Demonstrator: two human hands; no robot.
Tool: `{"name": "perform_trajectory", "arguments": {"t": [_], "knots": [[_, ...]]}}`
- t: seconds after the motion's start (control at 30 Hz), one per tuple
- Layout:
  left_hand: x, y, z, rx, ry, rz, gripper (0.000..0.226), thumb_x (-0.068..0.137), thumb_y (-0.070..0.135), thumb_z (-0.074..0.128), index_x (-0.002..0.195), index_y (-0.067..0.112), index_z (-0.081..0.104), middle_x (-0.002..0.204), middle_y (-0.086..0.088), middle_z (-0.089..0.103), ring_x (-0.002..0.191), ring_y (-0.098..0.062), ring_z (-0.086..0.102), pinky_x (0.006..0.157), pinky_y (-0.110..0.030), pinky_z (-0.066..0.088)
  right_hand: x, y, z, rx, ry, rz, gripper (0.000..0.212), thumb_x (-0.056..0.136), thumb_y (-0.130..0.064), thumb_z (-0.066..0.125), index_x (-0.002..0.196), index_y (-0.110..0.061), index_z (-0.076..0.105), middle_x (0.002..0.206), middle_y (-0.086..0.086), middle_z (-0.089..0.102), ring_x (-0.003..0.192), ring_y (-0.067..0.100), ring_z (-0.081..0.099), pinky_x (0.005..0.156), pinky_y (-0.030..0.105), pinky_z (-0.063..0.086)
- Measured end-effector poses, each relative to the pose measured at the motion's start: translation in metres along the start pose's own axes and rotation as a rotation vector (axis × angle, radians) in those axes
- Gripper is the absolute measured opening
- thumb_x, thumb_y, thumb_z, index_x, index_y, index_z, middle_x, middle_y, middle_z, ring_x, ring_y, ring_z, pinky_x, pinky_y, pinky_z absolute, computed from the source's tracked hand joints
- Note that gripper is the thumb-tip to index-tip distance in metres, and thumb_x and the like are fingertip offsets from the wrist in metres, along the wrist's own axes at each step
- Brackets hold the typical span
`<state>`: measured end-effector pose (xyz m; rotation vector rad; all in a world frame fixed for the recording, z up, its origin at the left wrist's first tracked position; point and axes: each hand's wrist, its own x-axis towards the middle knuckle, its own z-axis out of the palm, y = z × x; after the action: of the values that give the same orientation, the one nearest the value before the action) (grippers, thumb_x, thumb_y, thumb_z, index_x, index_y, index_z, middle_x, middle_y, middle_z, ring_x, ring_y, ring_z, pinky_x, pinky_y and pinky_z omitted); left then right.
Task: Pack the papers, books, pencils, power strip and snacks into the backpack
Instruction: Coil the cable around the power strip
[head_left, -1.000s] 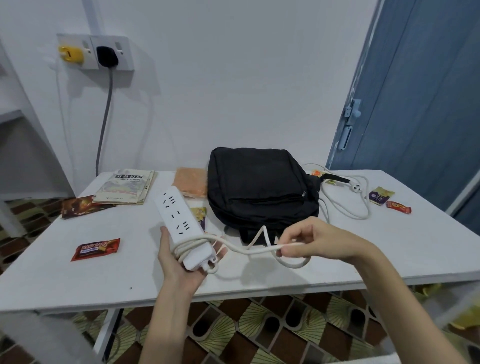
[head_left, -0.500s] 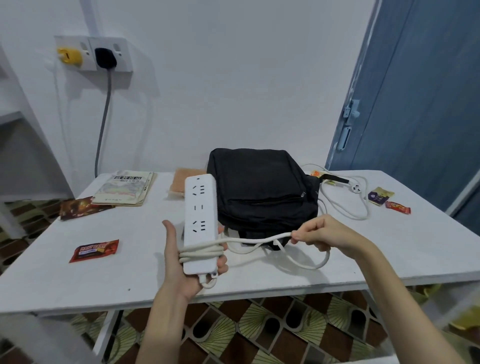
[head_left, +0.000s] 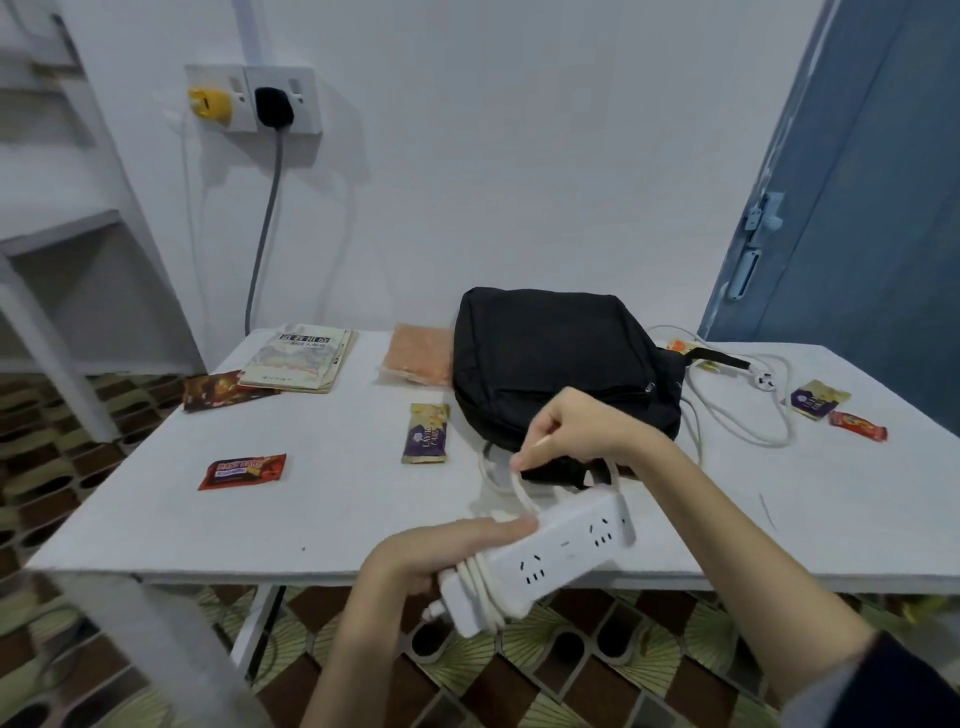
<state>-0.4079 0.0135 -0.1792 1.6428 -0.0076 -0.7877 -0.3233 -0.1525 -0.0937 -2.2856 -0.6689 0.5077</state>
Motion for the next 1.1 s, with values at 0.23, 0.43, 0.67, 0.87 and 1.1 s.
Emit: {"name": "perform_trajectory", "arguments": {"t": [0.23,0.43,0.67,0.87,1.1], "knots": [[0.004,-0.008,-0.017,-0.065,0.263,0.038,0.071,0.063,0.075,0.061,0.108,0.021,0.068,0.101,-0.009,0.072,0.087,-0.021,0.069,0.067,-0.027,0.051,-0.01,-0.038,0.005,-0.33,0.096,-0.112,0.018,0.08,-0.032,0.071,0.078,-0.015,0.076,0.066,-0.009,0.066,0.061,0.006,0.056,0.063,0.029,0.048],[0.004,-0.016,-0.026,-0.18,0.455,0.164,0.074,0.065,0.074,0.06,0.113,0.017,0.064,0.089,-0.006,0.073,0.077,-0.021,0.07,0.067,-0.03,0.055,-0.027,-0.032,0.017,-0.385,0.069,-0.172,0.014,0.091,-0.03,0.055,0.099,-0.024,0.065,0.067,-0.013,0.06,0.06,0.004,0.056,0.058,0.022,0.044],[-0.001,-0.011,-0.02,-0.614,0.398,0.337,0.09,0.068,0.079,0.028,0.122,0.014,0.058,0.094,-0.015,0.069,0.063,-0.022,0.068,0.046,-0.025,0.051,-0.031,0.004,0.037,0.192,-0.06,-0.187,0.032,0.095,-0.031,0.051,0.081,-0.004,0.063,0.059,0.003,0.06,0.057,0.01,0.053,0.066,0.017,0.042],[0.006,-0.003,-0.009,-0.813,0.476,0.42,0.056,0.079,0.066,0.042,0.08,0.02,0.074,0.072,-0.008,0.069,0.057,-0.021,0.064,0.059,-0.028,0.048,-0.027,0.019,0.067,-0.26,0.086,-0.189,0.063,0.078,-0.071,0.039,0.055,-0.014,0.052,0.069,0.008,0.061,0.075,0.014,0.057,0.116,0.036,0.002],[-0.001,-0.014,-0.025,-0.932,0.561,0.479,0.063,0.068,0.072,0.048,0.078,0.015,0.072,0.068,-0.011,0.066,0.053,-0.025,0.06,0.056,-0.031,0.049,-0.025,0.036,0.053,-0.151,0.248,-0.357,0.044,0.075,-0.06,0.062,0.057,-0.02,0.055,0.053,-0.003,0.055,0.055,0.016,0.055,0.06,0.035,0.048]]}}
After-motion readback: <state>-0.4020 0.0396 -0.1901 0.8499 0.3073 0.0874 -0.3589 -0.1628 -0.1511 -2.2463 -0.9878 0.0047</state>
